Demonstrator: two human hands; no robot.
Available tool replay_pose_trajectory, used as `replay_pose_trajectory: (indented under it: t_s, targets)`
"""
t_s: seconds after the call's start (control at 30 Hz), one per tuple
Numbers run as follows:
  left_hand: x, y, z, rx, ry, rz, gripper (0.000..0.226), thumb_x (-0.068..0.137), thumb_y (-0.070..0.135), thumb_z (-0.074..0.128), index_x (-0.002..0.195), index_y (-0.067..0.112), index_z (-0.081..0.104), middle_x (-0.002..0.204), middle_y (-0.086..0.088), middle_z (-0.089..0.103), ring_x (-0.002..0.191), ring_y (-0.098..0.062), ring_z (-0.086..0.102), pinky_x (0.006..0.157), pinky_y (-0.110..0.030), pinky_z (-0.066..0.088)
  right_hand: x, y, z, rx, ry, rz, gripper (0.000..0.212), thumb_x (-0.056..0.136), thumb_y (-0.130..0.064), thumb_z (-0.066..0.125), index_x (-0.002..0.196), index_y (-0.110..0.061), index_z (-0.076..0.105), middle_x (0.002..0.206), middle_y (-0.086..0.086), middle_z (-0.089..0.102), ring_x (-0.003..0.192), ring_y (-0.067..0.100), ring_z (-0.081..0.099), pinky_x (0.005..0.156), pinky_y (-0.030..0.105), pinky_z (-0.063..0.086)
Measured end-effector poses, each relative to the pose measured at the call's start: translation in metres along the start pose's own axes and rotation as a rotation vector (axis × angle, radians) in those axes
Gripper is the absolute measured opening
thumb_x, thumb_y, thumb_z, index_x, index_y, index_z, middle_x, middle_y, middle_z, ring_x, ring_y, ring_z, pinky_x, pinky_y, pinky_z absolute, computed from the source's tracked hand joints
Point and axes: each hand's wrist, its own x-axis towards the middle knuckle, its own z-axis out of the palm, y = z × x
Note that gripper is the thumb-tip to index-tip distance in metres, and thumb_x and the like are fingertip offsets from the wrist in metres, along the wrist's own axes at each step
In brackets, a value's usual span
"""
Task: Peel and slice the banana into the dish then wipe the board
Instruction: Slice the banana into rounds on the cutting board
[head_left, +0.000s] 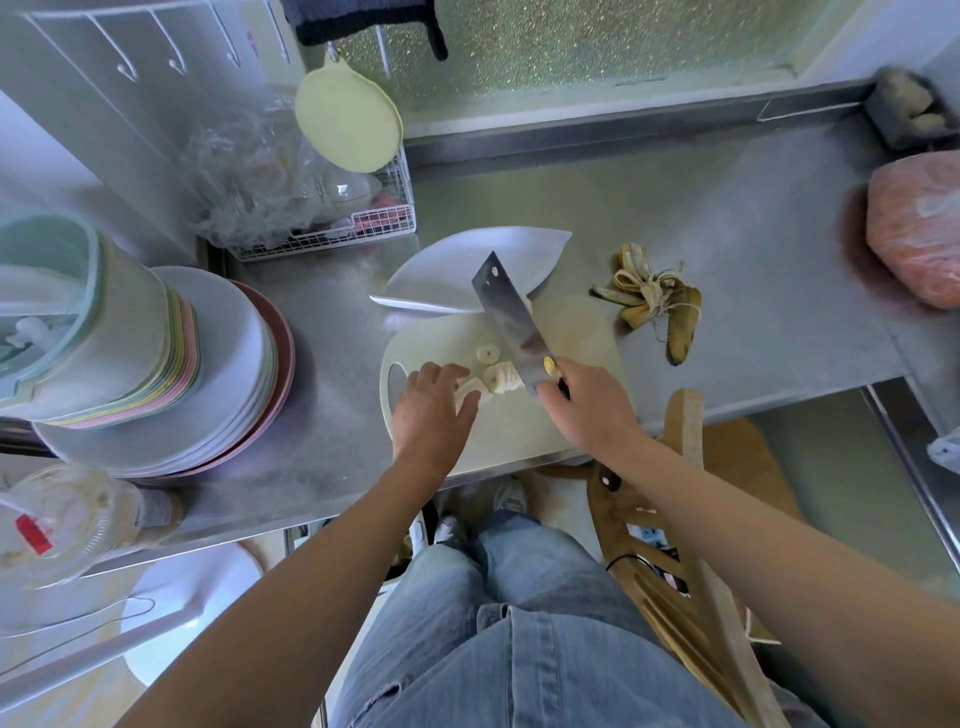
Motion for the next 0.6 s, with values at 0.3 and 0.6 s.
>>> replay_pose_trajectory:
  t_s: [0.3, 0.6]
  targets:
    - [0.004, 0.051, -0.002, -0.783, -0.372, -0.203, 0.037, 0.102, 0.037, 0.04, 0.111, 0.008, 0.062, 0.093, -0.011, 0.071, 0.072, -0.022, 0.066, 0.068, -0.034, 0.056, -0.013, -0.001, 0.007, -0.115, -0.139, -0.117, 0.014, 0.093, -0.022, 0.055, 0.083, -0.013, 0.053, 0.07, -0.002, 0.052, 0.068, 0.017, 0.049, 0.06, 0.025, 0.027]
    - [0.005, 0.055, -0.006, -0.753, -0.314, -0.253, 0.021, 0.089, 0.013, 0.043, 0.083, 0.004, 0.061, 0.078, -0.017, 0.065, 0.073, -0.035, 0.061, 0.072, -0.047, 0.053, -0.01, 0.011, -0.008, 0.083, -0.314, -0.159, 0.033, 0.084, -0.045, 0.062, 0.106, -0.021, 0.06, 0.084, -0.002, 0.057, 0.074, 0.013, 0.054, 0.069, 0.029, 0.045]
